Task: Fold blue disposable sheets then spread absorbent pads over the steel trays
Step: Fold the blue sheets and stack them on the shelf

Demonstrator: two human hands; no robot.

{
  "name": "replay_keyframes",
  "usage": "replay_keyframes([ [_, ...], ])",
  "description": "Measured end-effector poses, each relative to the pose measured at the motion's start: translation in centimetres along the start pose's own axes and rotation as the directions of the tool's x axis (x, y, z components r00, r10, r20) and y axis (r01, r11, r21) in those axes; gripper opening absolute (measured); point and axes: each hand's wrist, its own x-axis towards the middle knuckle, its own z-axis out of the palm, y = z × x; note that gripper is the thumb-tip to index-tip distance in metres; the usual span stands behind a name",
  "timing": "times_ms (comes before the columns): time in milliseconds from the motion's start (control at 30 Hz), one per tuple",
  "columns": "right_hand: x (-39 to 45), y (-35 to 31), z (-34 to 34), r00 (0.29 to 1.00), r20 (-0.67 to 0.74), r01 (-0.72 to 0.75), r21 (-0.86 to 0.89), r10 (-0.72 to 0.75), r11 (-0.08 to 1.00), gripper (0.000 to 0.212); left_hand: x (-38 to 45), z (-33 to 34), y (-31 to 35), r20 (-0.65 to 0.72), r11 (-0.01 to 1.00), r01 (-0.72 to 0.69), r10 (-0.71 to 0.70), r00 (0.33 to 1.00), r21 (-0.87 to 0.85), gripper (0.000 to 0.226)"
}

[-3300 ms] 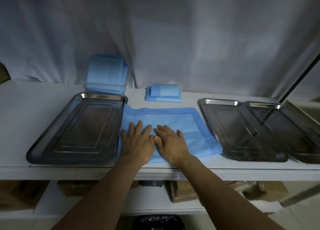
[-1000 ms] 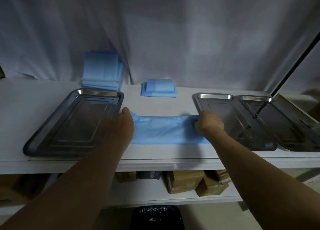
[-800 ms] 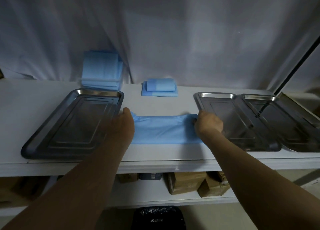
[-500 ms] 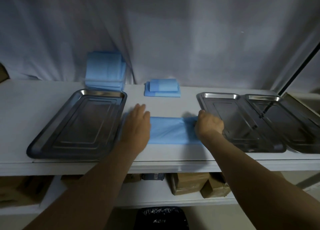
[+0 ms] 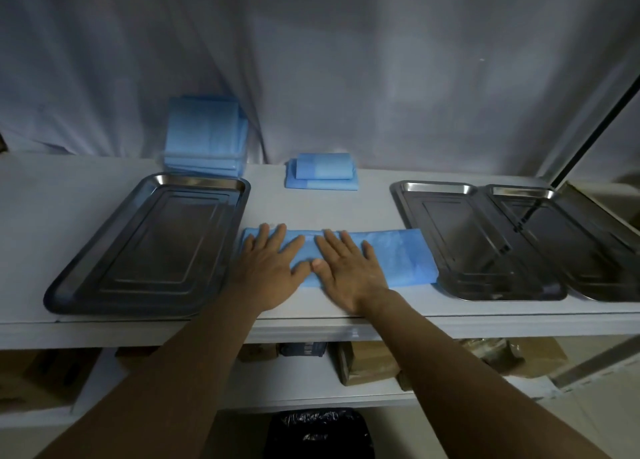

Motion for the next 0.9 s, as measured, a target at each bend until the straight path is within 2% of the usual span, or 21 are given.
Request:
replay_keyframes([
  [233, -0.7, 3.4, 0.1, 0.982, -0.056, -0.179, -0.015, 0.178, 0.984, 0.062, -0.1, -0.2, -0.4, -0.007, 0.999, 0.034, -0.035, 0.999, -0.028, 0.064],
  [433, -0.8, 3.7, -0.2, 0.975, -0.057, -0.217, -0.018, 0.215, 0.976, 0.065, -0.6, -0.8, -0.2, 0.088, 0.995, 0.084, -0.078, 0.993, -0.061, 0.065],
  [533, -1.3, 2.5, -0.5, 0.954, -0.163, -0.269, -0.083, 0.253, 0.960, 0.060, -1.5, -0.8, 0.3, 0.089, 0.991, 0.125, -0.120, 0.989, -0.049, 0.055],
  [600, -2.2, 1.0, -0.9, 0.938, -0.290, -0.230, -0.107, 0.191, 0.967, 0.052, -2.5, -1.0, 0.9, 0.066, 0.990, 0.143, -0.144, 0.987, 0.020, 0.053],
  [667, -3.3, -0.4, -0.9, 0.933, -0.354, -0.109, -0.108, 0.064, 0.988, 0.045, -3.4, -1.4, 1.6, 0.056, 0.981, 0.166, -0.172, 0.983, 0.096, 0.053],
  [800, -6.0, -1.8, 0.0, 0.945, -0.314, 0.092, -0.016, -0.092, 0.996, 0.046, -5.1, -2.3, 3.0, 0.036, 0.957, 0.225, -0.235, 0.971, 0.185, 0.051],
  [900, -7.6, -1.6, 1.0, 0.969, -0.221, 0.115, 0.026, -0.107, 0.993, 0.063, -6.2, -2.7, 3.9, 0.017, 0.954, 0.226, -0.234, 0.972, 0.195, 0.048],
])
